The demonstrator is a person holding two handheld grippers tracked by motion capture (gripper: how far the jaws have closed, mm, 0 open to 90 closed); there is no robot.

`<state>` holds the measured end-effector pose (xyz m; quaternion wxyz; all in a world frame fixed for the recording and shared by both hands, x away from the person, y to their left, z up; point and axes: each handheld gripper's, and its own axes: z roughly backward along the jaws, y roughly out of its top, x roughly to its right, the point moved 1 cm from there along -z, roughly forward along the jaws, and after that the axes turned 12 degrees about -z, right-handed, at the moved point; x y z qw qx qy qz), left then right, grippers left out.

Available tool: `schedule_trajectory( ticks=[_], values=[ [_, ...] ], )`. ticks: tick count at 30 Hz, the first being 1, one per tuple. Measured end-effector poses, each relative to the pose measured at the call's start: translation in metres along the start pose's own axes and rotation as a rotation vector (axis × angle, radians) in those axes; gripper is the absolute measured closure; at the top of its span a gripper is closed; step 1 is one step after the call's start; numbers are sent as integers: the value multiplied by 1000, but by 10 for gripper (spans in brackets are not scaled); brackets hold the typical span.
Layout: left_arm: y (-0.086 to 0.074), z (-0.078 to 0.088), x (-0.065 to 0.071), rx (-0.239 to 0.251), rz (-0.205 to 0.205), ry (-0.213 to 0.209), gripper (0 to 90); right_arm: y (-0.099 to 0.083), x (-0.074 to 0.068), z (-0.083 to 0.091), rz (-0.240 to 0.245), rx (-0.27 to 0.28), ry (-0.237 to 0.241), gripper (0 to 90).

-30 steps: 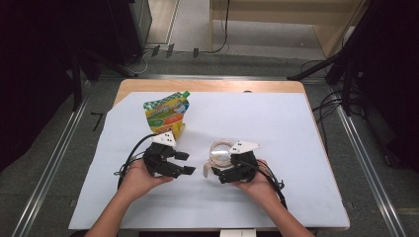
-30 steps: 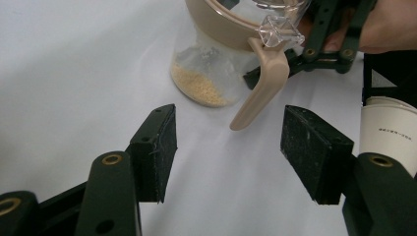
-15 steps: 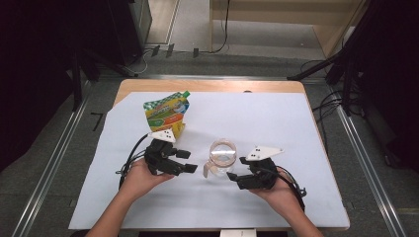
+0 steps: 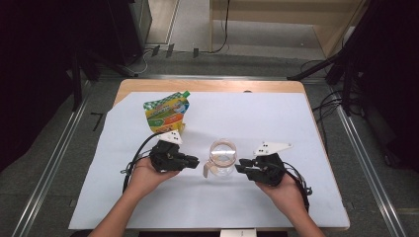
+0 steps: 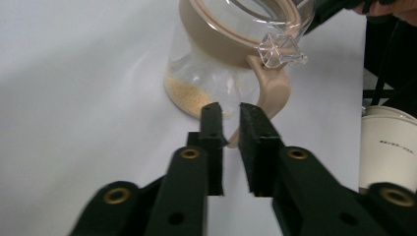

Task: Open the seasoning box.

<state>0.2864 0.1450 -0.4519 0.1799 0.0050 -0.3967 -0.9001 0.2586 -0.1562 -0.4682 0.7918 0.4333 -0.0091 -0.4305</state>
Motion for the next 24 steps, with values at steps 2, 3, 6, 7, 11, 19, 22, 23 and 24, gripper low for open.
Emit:
schedule_trajectory(
  ticks=[2,3,6,7,11,19,22,23,24],
  values=[
    [4,-3,3,25,-9,1,900,1,2,1,10,20,-22,860],
    [5,-4,3,22,-16,2,900,1,2,2,11,26,-24,875],
    [6,-8,4,10,-20,9,900,3,2,1,-8,35,-20,900],
    [6,-10,4,12,-16,4,900,4,1,1,-5,36,-22,900],
    [7,-14,6,10,-16,-8,900,4,-1,-4,3,28,-30,900],
    [7,-18,7,3,-22,-8,900,4,2,-5,-7,30,-31,900],
    [6,-19,7,7,-18,-16,900,5,2,-6,-8,32,-36,900],
    [6,-19,7,7,-18,-16,900,5,2,-6,-8,32,-36,900],
    [6,-20,7,11,-16,-24,900,5,2,-6,-12,30,-35,900]
  ],
)
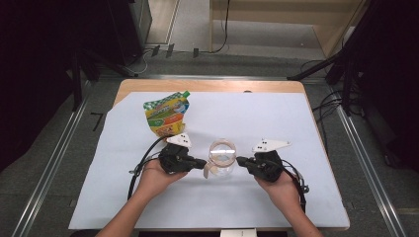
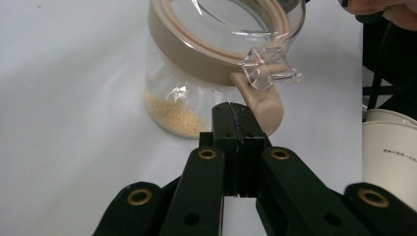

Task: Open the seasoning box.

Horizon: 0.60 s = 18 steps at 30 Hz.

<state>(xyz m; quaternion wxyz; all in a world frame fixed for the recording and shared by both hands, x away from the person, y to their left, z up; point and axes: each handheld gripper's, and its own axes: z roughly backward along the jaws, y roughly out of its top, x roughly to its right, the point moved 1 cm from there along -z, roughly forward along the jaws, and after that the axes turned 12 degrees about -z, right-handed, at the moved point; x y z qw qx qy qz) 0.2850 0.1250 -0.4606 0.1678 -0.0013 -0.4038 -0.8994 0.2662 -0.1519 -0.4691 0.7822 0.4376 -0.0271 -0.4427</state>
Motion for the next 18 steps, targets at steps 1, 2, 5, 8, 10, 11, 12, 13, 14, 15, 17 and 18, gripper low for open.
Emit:
schedule_trajectory(
  ticks=[1,2,5,8,10,11,12,13,14,15,17,18],
  values=[
    [0,-1,0,-3,0,-4,900,1,1,-1,1,0,2,900],
    [0,-2,0,-4,-3,-5,900,1,1,-2,-6,-4,4,900],
    [0,-4,1,-4,-6,-13,900,2,1,-7,-5,-15,11,900],
    [1,-8,4,-18,-14,-17,900,1,-2,-10,-1,-21,7,900],
    [2,-9,5,-21,-19,-11,900,3,-2,-12,6,-16,8,900],
    [3,-9,5,-20,-17,-13,900,3,-2,-12,4,-15,7,900],
    [3,-9,6,-19,-15,-13,900,3,-2,-12,3,-11,10,900],
    [3,-10,6,-18,-13,-16,900,4,0,-13,1,-6,14,900],
    [4,-10,6,-12,-3,-22,900,4,1,-14,-7,-4,18,900],
    [4,-10,6,-12,-3,-22,900,4,1,-14,-7,-4,18,900],
    [5,-8,7,-8,-9,-22,900,5,4,-15,-15,2,23,900],
    [6,-8,7,1,-2,-23,900,5,5,-16,-20,3,23,900]
  ],
)
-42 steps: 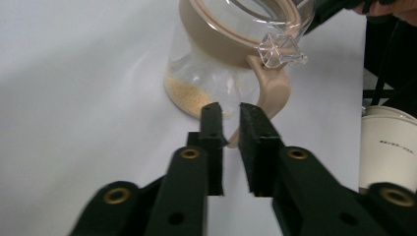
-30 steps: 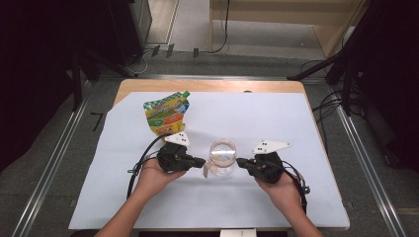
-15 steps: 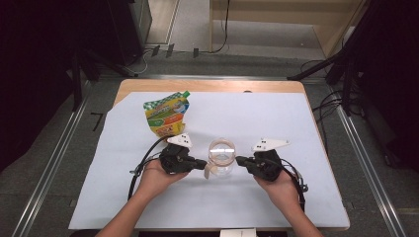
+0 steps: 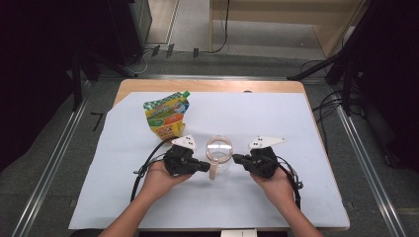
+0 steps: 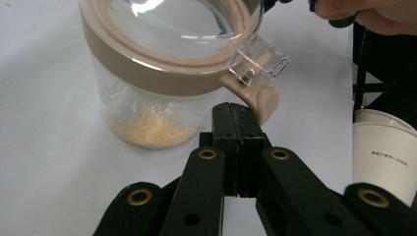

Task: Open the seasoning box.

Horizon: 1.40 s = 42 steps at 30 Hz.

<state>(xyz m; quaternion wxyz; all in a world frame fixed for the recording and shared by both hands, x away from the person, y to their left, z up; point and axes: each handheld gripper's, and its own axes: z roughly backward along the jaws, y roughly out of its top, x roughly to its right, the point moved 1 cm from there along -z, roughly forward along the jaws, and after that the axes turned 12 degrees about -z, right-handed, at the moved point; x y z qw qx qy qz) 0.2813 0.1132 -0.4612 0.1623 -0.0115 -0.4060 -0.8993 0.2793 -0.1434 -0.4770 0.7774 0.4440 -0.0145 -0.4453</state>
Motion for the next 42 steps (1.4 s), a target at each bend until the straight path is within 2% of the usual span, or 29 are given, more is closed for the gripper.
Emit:
schedule_trajectory(
  ticks=[2,8,14,23,26,29,31,32,34,37,40,42],
  values=[
    [0,-1,1,6,10,-5,900,0,1,-1,0,0,-5,900],
    [3,-10,5,-15,-16,-12,900,1,0,-5,3,-8,-7,900],
    [6,-15,4,-9,-13,-33,900,-1,-3,-8,14,-4,-17,900],
    [14,-31,4,14,-5,-75,900,0,4,-6,-19,7,-21,900],
    [14,-26,5,15,-14,-72,900,1,2,-2,-14,19,-14,900],
    [14,-13,3,29,-4,-70,897,2,-2,5,-10,32,-5,900],
    [13,-10,3,30,4,-70,850,1,-4,9,-10,31,-8,900],
    [11,-2,2,35,-12,-53,842,1,-7,16,-16,41,2,900],
    [10,5,1,49,-9,-50,826,-1,-12,23,-22,53,17,900],
    [8,12,-2,58,-9,-41,794,-6,-23,31,-3,61,34,900],
    [7,15,-6,33,-21,-26,731,-12,-35,30,26,50,50,900],
    [6,16,-8,41,-16,-31,703,-15,-41,27,37,33,58,900]
  ],
)
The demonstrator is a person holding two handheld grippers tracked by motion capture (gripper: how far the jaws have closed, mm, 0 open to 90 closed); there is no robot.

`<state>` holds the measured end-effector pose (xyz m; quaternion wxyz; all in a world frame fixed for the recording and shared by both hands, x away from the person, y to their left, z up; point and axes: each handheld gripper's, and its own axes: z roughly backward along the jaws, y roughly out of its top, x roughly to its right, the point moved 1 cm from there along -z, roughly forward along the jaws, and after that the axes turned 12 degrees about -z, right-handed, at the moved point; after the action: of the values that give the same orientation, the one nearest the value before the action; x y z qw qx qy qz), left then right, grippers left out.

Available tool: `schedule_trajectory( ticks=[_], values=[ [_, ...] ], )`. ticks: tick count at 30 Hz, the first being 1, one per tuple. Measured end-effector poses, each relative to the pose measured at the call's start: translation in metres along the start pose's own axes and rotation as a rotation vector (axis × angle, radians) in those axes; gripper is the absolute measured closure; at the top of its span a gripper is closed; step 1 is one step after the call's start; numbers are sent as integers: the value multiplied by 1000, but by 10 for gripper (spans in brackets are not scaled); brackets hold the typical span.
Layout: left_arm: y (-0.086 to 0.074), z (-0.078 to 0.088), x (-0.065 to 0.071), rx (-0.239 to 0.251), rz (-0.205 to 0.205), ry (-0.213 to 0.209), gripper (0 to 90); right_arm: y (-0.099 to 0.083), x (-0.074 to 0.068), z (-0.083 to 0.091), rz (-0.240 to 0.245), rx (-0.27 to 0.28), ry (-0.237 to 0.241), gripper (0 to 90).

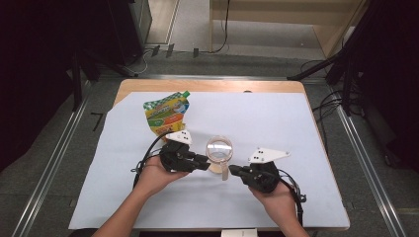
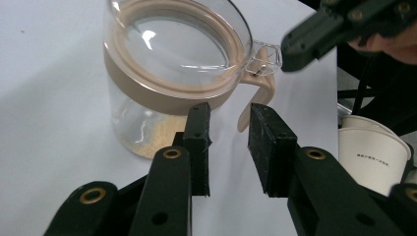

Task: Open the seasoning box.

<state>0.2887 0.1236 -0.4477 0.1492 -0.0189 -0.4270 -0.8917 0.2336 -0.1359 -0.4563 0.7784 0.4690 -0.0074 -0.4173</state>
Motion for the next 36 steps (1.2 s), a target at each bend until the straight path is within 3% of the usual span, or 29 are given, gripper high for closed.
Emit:
schedule_trajectory(
  ticks=[2,4,8,11,19,27,31,32,36],
  values=[
    [-1,1,-2,-3,3,-10,665,-3,-4,-3,-15,-12,26,900],
    [-2,2,-3,-8,3,-8,634,-7,-9,-5,0,-26,36,900],
    [-4,3,-6,7,8,-3,547,-9,-16,-9,31,-38,42,900],
    [-7,5,-7,37,16,10,455,-10,-21,-23,35,-60,41,900],
    [-7,10,-11,64,37,9,423,-13,-23,-42,49,-98,-11,900],
    [-7,11,-11,84,44,4,399,-13,-17,-38,33,-102,-27,900],
    [-6,11,-9,79,28,5,389,-14,-16,-38,32,-100,-30,900],
    [-6,12,-9,74,4,21,387,-14,-15,-37,32,-101,-35,900],
    [-6,13,-9,74,9,19,386,-15,-12,-35,22,-108,-42,900]
  ],
)
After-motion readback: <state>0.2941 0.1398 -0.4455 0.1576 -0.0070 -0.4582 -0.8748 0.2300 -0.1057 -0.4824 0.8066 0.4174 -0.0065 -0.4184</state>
